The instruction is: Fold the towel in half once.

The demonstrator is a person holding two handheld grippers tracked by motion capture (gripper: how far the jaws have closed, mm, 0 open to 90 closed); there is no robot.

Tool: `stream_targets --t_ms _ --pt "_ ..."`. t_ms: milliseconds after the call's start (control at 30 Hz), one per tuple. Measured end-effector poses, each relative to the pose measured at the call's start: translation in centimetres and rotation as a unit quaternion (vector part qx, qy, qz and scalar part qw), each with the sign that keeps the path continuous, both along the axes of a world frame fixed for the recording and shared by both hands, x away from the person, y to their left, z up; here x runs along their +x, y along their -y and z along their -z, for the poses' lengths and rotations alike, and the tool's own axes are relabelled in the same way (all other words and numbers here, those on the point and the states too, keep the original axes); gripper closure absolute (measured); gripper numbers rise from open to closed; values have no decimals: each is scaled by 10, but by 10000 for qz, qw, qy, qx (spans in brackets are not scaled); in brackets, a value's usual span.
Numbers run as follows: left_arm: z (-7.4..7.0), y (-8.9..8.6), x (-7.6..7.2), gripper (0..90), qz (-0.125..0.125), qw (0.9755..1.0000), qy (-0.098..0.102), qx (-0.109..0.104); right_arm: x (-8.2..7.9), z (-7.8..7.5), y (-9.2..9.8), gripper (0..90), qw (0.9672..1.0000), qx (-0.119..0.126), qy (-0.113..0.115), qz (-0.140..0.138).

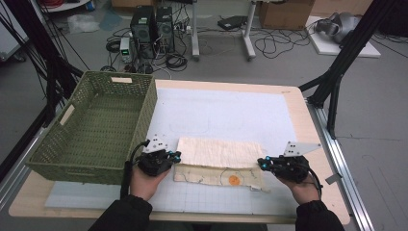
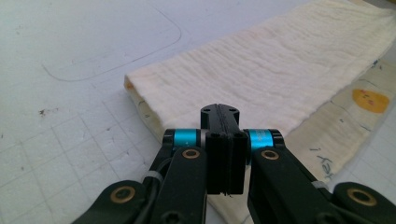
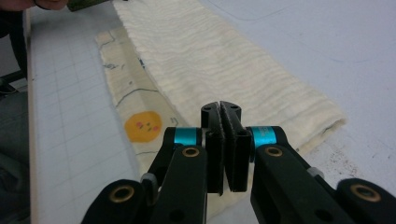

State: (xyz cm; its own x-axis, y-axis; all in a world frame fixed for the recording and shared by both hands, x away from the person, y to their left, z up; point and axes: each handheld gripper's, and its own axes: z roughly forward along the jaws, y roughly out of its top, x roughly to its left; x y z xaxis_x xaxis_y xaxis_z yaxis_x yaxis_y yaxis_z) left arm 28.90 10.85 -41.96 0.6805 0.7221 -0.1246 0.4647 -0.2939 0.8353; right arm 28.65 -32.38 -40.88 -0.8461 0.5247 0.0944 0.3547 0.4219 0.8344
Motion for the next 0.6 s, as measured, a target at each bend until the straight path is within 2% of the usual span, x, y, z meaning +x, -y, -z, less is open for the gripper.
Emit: stream_targets --t_ms 133,233,267,300,367,467,533,600 --pt "3 -3 -10 891 74 9998 -109 132 -13 2 -3 884 9999 -90 -50 -113" --pt "8 -3 -16 885 160 9991 -252 290 -20 12 -8 870 9988 -327 -278 -220" --pt "10 -3 -18 843 150 9990 -260 324 -21 16 -9 825 9981 -449 -351 -219" --pt "10 -4 -18 783 233 9990 -277 278 -21 20 -10 812 9980 -456 -394 -214" --pt "12 -3 -19 727 273 9989 -294 256 -20 24 -12 770 9981 -348 -462 -201" --pt "16 0 -18 754 413 9979 -391 297 -16 28 -17 758 9976 -370 -493 -324" --pt "21 3 -17 789 529 9965 -492 419 -15 32 -18 753 9970 -441 -520 -367" --pt "24 5 -16 823 618 9956 -548 432 -14 37 -17 756 9959 -504 -637 -392"
